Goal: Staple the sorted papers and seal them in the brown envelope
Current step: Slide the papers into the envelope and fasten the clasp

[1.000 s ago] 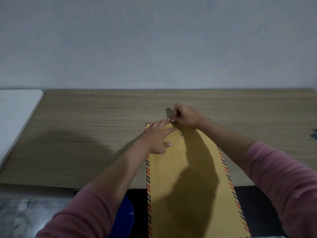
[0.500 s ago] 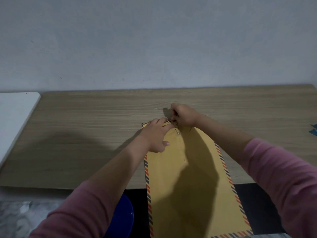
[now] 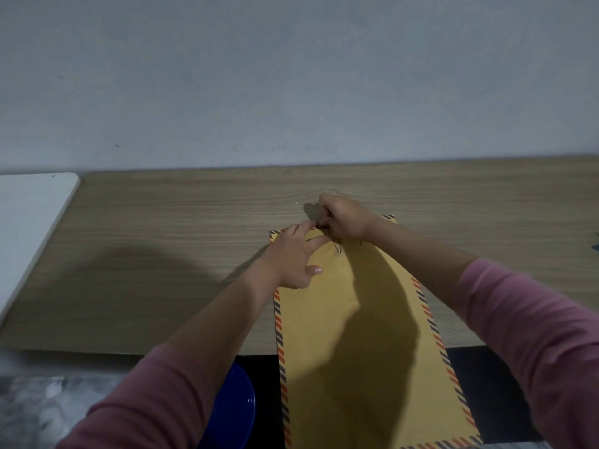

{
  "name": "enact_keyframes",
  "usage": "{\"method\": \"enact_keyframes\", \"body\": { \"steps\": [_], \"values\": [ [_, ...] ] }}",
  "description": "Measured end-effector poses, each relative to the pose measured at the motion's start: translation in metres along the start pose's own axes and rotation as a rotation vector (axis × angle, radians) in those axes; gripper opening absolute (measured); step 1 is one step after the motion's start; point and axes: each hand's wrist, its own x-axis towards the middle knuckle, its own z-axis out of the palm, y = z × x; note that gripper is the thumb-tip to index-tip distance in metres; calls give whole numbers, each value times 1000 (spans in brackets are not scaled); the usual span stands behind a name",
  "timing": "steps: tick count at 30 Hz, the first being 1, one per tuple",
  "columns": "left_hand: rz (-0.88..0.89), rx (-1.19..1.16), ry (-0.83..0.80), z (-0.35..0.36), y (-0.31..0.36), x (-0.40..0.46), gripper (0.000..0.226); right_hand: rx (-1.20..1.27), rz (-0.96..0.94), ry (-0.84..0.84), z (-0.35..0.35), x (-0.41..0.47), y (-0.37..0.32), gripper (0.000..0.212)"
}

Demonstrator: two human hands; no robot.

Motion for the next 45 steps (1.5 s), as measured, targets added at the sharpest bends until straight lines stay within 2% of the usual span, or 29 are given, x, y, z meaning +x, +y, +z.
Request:
{"method": "enact_keyframes", "body": {
  "steps": [4, 9, 16, 19, 25, 31, 35, 40, 45],
  "values": [
    [-33, -30, 10, 2, 0, 0, 72, -39, -19, 34, 3, -8, 9, 11],
    [-69, -34, -13, -3, 4, 2, 74, -53, -15, 110, 0, -21, 21, 13],
    [-67, -27, -8, -2, 4, 2, 74, -50, -22, 84, 1, -39, 31, 7],
    [-67, -26, -13, -3, 5, 2, 73, -4, 33, 85, 0, -42, 31, 5],
    [-61, -6, -15, -4, 6, 3, 72, 132, 132, -94, -25, -38, 27, 11],
    [-64, 9, -22, -5, 7, 3, 72, -18, 114, -297, -33, -37, 16, 16],
    [-49, 23, -21, -5, 7, 1, 71, -96, 57, -196, -31, -33, 13, 12],
    [-21, -10, 24, 1, 7, -5, 68, -7, 55, -50, -25, -21, 5, 8],
    [-15, -64, 57, 6, 4, -6, 68, -10, 38, -129, -19, -2, -6, 11]
  ]
}}
